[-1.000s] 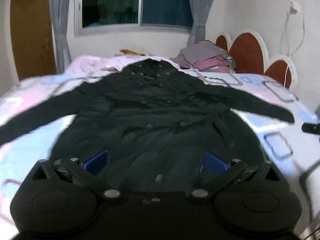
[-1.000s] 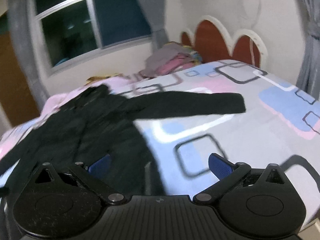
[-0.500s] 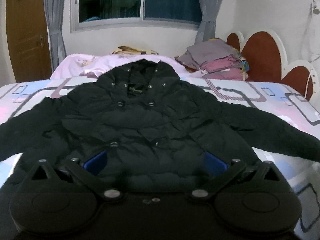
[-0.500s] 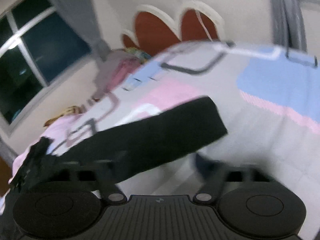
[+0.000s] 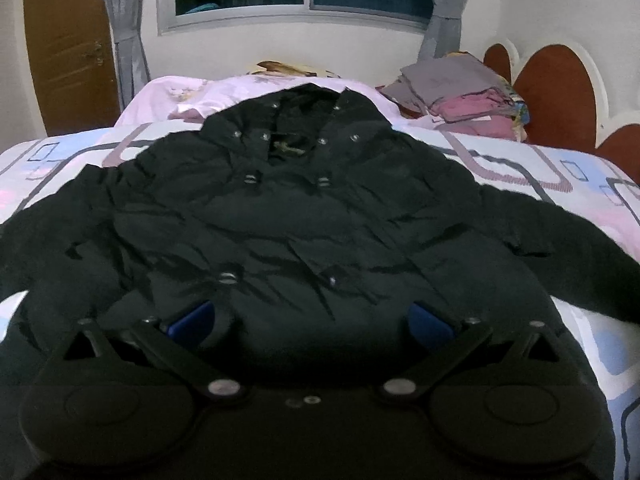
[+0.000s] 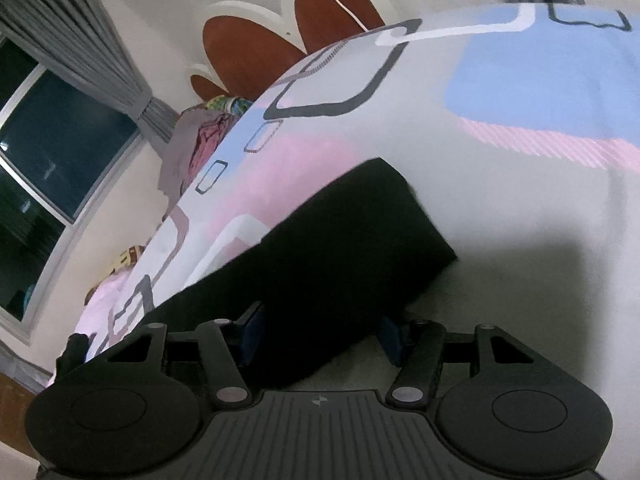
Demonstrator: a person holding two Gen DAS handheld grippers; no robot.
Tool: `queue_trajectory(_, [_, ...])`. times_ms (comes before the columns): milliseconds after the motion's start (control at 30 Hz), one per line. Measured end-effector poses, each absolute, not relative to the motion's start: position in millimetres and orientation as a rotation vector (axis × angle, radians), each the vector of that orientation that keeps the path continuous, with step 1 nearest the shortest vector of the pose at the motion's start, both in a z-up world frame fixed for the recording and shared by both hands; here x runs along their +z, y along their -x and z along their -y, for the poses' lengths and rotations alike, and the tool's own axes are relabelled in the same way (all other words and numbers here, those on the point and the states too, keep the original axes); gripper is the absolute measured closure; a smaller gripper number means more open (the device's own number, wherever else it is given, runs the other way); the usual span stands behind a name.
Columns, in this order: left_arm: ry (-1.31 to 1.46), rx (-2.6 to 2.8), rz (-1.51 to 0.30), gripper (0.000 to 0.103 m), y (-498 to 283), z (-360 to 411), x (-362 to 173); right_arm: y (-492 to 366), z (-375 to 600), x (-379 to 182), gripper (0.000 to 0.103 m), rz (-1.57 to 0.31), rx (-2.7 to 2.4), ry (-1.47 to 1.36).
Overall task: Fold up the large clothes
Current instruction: 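Grasp the coat sleeve with the right tool and fold it across the body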
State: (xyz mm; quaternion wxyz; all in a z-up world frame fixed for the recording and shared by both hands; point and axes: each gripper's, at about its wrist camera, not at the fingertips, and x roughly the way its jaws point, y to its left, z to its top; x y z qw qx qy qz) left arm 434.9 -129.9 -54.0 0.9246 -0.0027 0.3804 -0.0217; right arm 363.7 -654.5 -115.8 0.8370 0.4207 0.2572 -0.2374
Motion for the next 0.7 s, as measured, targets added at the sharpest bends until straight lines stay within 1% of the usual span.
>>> queue_trajectory(33, [0.01,-0.043,-0.774,0.0,-434.6,125.6,-50.6,-367.3,654.6,-113.7,0.051,-0.544,-0.505,-0.882])
queue_trajectory(67, [0.017,-0.041,-0.769,0.0,-434.6,120.2,-47.4,-371.1,653.0,-109.7,0.072,-0.541,-0.5,-0.861])
queue_trajectory(133, [0.029,-0.03,-0.786,0.0,-437.2,107.9,-43.6,-381.6,645.8,-98.4,0.086,-0.541,-0.492,-0.795])
queue_trajectory(333, [0.045,0.025,-0.81,0.0,-442.7,59.9,-34.7,-420.1,578.9,-43.6,0.087,-0.479,-0.33,-0.61])
queue_trajectory(367, [0.041,0.033,-0.804,0.002,-442.6,52.6,-32.1,-428.1,559.7,-34.2,0.087,-0.479,-0.285,-0.574])
queue_trajectory(433, [0.008,0.041,-0.796,0.01,-443.8,42.2,-28.0,-442.9,522.1,-22.1,0.087,-0.493,-0.21,-0.513])
queue_trajectory(467, [0.006,0.039,-0.79,0.016,-444.3,38.0,-26.5,-450.6,498.7,-17.6,0.087,-0.5,-0.164,-0.481])
queue_trajectory(500, [0.016,0.034,-0.787,0.018,-445.9,32.0,-24.8,-456.4,477.2,-14.4,0.087,-0.506,-0.123,-0.449])
queue_trajectory(567, [0.033,0.02,-0.78,0.017,-449.9,21.5,-23.2,-469.0,433.4,-13.2,0.087,-0.524,-0.036,-0.399])
queue_trajectory(633, [0.047,0.004,-0.775,0.01,-453.1,11.1,-23.2,-478.4,385.6,-16.1,0.087,-0.55,0.043,-0.352])
queue_trajectory(667, [0.065,-0.013,-0.776,0.003,-454.2,5.7,-24.0,-483.2,366.2,-19.6,0.087,-0.563,0.068,-0.333])
queue_trajectory(700, [0.084,-0.025,-0.775,0.001,-455.6,-1.1,-24.9,-488.1,342.5,-23.5,0.087,-0.584,0.098,-0.314])
